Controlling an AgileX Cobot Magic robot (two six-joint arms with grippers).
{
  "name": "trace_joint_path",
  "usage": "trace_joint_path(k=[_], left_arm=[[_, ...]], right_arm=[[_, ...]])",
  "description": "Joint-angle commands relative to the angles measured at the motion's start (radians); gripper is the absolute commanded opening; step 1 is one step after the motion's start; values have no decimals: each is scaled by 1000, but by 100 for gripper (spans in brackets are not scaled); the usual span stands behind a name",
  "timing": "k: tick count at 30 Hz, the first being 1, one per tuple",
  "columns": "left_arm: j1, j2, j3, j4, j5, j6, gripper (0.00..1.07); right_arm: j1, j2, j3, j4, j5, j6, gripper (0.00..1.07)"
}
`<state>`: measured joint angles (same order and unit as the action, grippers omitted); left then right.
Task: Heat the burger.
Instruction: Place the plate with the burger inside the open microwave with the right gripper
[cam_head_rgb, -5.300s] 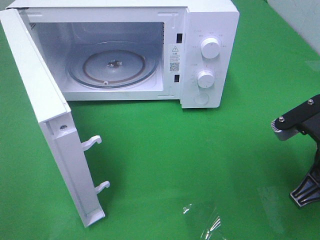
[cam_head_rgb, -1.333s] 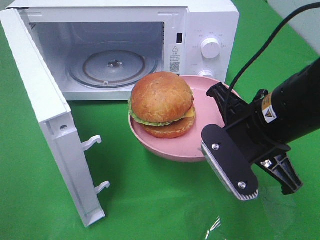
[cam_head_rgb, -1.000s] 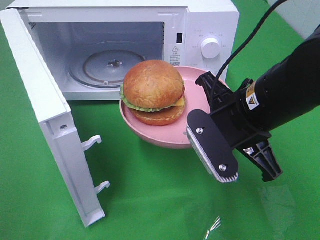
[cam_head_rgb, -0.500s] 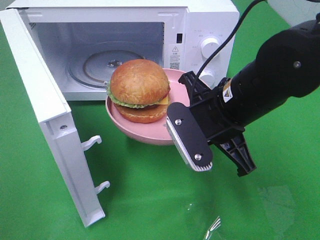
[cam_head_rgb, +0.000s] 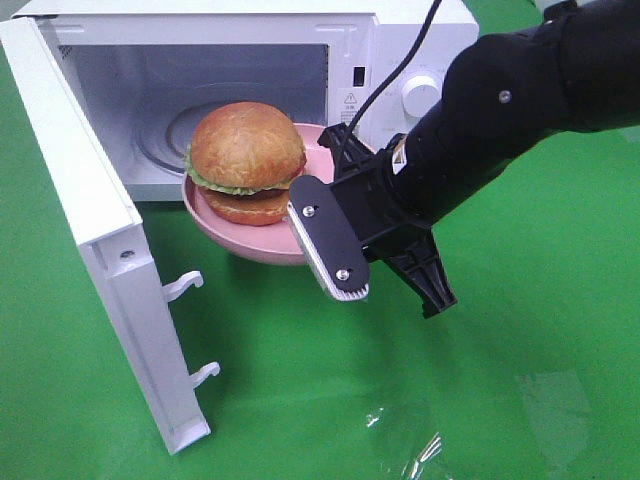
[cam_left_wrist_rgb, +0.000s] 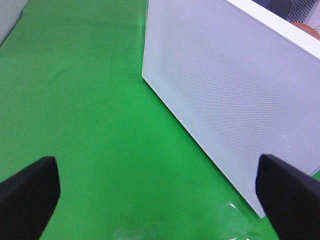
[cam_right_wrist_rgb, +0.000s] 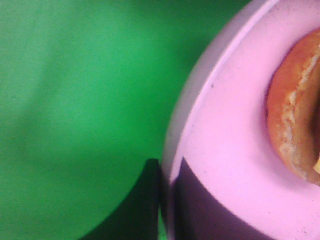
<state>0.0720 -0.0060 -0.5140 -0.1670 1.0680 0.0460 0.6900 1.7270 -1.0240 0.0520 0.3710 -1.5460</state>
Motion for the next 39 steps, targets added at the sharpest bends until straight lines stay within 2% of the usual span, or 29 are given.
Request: trace_joint_path(k=[1, 28, 34, 39], left_arm=[[2, -14, 0, -1, -2, -2, 99], [2, -14, 0, -1, -2, -2, 99], [2, -14, 0, -1, -2, -2, 99], [2, -14, 0, -1, -2, -2, 99]], right_arm=[[3, 13, -41, 34, -35, -32, 0], [3, 244, -356, 49, 41, -41, 0], [3, 310, -451, 48, 87, -5, 0], [3, 367, -535, -6, 113, 87, 0]])
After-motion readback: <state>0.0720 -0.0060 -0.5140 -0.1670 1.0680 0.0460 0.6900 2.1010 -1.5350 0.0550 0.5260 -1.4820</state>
